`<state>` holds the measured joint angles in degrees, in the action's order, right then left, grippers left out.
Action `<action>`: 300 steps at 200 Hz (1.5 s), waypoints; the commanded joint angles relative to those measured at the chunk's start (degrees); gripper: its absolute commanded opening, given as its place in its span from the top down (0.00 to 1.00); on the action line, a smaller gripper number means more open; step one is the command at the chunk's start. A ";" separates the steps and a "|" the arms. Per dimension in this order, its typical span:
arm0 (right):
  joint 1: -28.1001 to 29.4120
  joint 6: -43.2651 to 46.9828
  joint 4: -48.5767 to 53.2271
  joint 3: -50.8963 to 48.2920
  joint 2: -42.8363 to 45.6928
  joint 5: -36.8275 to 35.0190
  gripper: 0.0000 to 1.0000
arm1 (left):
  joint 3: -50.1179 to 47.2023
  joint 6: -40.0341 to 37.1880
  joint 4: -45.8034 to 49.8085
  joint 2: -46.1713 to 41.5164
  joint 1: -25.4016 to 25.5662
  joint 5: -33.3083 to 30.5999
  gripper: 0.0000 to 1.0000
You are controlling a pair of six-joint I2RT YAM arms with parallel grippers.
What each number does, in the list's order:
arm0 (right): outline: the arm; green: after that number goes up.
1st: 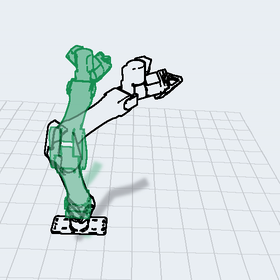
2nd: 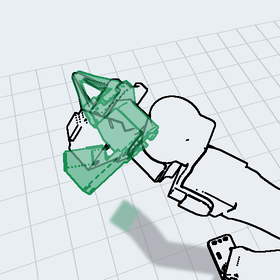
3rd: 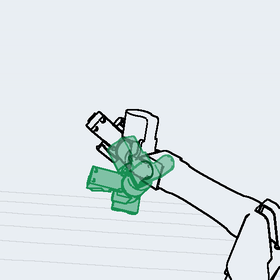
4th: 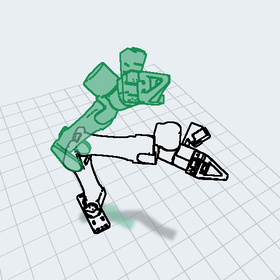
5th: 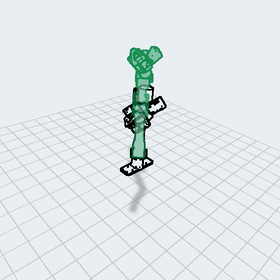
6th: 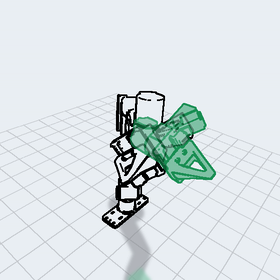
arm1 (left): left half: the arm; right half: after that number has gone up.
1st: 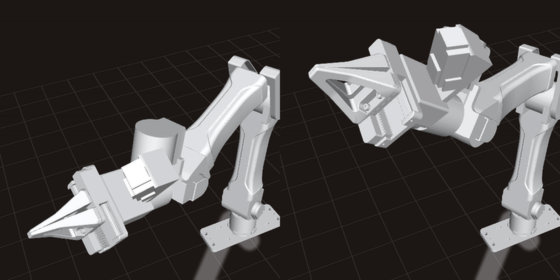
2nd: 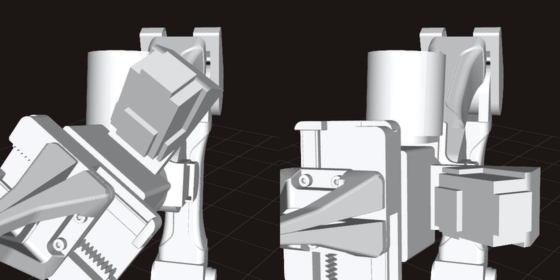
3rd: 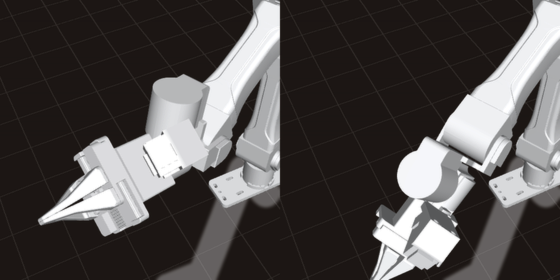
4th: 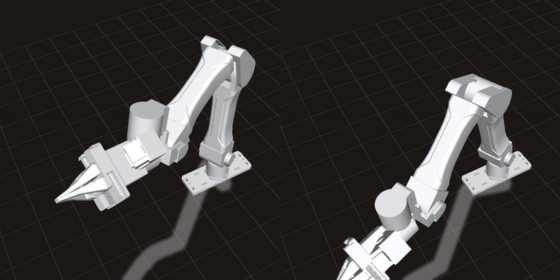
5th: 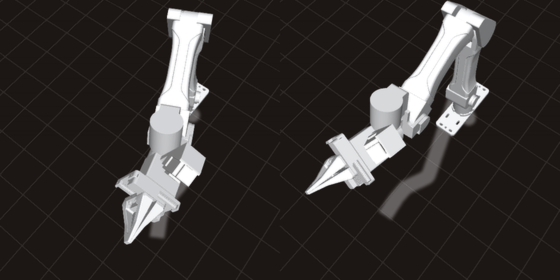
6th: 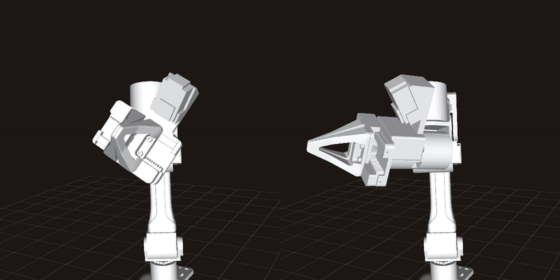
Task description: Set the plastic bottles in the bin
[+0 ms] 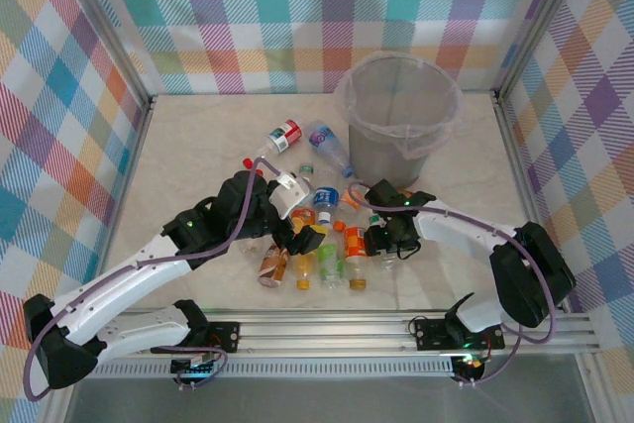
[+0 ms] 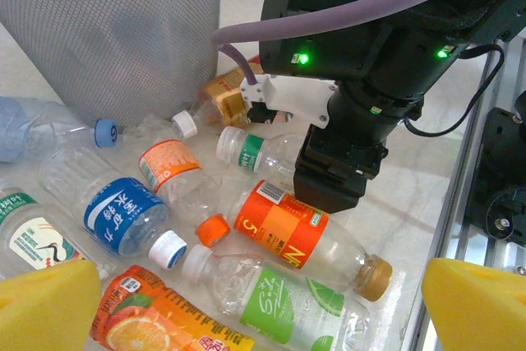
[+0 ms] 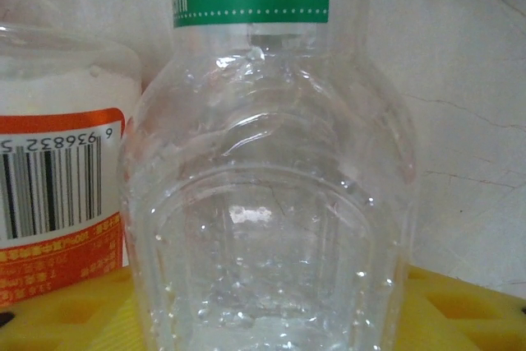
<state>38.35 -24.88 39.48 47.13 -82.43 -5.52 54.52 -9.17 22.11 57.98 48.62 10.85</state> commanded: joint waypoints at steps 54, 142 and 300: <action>0.41 1.45 3.86 0.45 6.90 -2.73 0.41 | -0.29 2.57 -3.03 -0.58 0.20 -1.66 0.00; 0.46 5.79 11.68 12.09 15.91 0.59 0.42 | 5.37 5.90 -5.66 -0.05 -0.28 -2.12 0.00; -0.50 12.13 14.04 49.11 4.21 -1.12 0.43 | 6.57 7.50 -18.71 4.27 -0.63 1.51 0.00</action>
<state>38.28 -15.90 53.06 90.67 -75.18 -4.10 63.00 -0.97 6.90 63.96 48.56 11.11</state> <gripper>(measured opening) 0.578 0.999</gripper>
